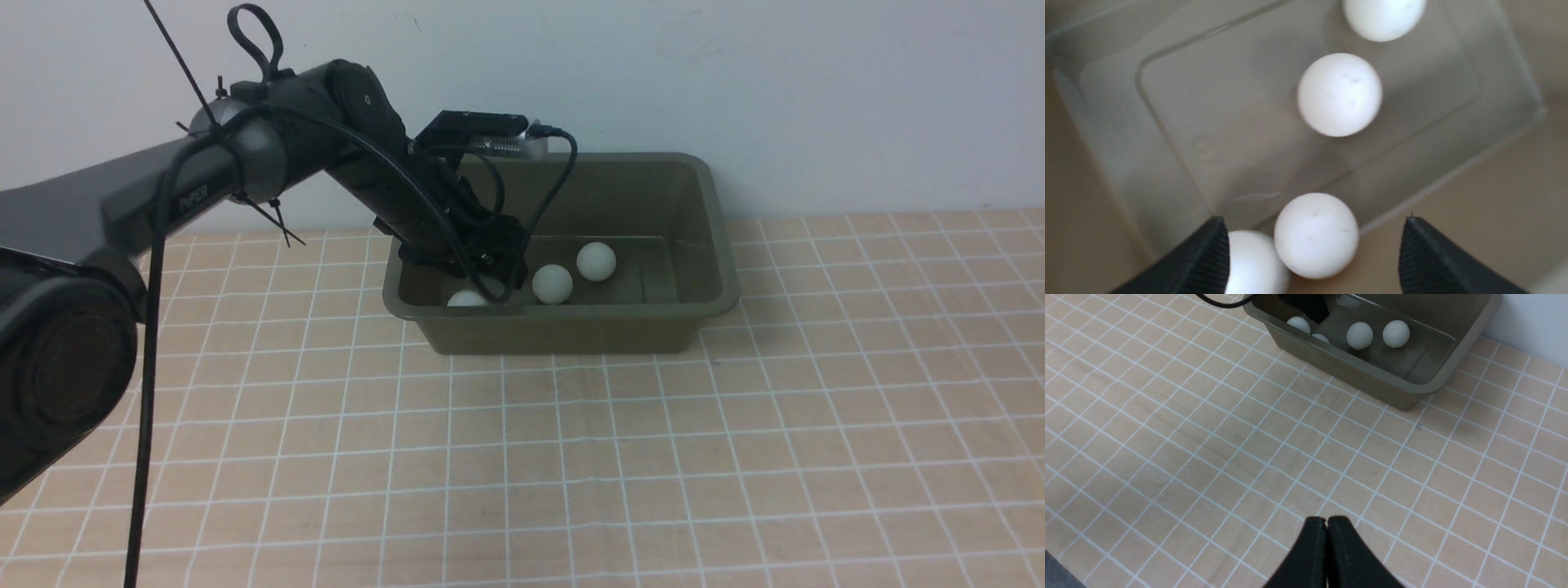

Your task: Put the table tennis balls into the box on the light coffee tablecloth.

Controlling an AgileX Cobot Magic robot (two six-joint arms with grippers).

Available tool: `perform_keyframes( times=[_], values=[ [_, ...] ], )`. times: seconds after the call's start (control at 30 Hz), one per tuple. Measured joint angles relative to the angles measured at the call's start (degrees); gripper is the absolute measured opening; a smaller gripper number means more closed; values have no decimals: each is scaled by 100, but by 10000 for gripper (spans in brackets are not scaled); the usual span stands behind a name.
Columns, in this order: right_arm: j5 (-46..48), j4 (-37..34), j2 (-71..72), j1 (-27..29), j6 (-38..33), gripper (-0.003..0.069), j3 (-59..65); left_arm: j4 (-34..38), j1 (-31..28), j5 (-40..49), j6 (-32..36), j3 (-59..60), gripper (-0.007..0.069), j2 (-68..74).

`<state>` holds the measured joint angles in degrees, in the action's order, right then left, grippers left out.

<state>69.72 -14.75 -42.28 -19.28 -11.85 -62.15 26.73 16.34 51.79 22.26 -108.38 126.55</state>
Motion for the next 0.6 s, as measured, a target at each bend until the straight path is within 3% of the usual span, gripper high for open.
perform_keyframes(
  times=[0.13, 0.3, 0.4, 0.47, 0.6],
  values=[
    [-6, 22, 0, 0, -76, -16, 0, -47, 0, 542, 0, -580, 405, -209],
    [-239, 144, 0, 0, -207, -16, 0, -291, 0, 1466, 13, -1642, 195, -845],
    [-552, 288, 68, 0, -213, -16, 13, -466, 0, 1856, 49, -1877, 29, -1326],
    [-813, 441, 186, 0, -213, -16, 120, -605, 0, 1935, 49, -1854, -32, -1592],
    [-1265, 842, 562, 0, -90, -16, 628, -678, 0, 1985, 49, -1561, -67, -2155]
  ],
)
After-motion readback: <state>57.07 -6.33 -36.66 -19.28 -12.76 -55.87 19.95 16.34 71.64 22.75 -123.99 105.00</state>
